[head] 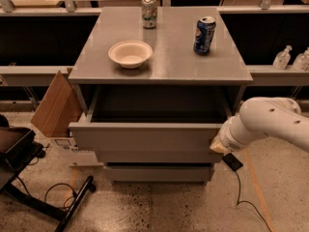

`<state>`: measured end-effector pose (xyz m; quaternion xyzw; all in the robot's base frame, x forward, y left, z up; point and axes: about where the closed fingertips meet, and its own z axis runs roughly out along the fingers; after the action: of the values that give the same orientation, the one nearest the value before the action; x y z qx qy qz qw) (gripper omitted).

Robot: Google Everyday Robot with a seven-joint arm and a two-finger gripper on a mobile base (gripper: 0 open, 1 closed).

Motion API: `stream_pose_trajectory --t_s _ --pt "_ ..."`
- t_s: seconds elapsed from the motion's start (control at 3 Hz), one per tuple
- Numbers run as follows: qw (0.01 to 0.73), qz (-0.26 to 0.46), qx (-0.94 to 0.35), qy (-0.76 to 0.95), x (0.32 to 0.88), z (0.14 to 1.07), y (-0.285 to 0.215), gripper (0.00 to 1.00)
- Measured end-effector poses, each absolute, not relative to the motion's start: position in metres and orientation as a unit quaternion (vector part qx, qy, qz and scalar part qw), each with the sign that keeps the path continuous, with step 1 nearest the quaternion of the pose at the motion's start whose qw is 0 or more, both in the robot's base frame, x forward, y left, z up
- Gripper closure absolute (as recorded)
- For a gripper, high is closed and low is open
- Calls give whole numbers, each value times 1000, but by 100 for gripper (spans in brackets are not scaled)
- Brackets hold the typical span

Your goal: Close top drawer

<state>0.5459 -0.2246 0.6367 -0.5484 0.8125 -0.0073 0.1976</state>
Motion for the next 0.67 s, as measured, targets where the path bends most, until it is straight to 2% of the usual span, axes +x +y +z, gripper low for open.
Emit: stream_pose_trajectory --t_s 0.67 --pt "194 2 -526 828 562 624 -233 100"
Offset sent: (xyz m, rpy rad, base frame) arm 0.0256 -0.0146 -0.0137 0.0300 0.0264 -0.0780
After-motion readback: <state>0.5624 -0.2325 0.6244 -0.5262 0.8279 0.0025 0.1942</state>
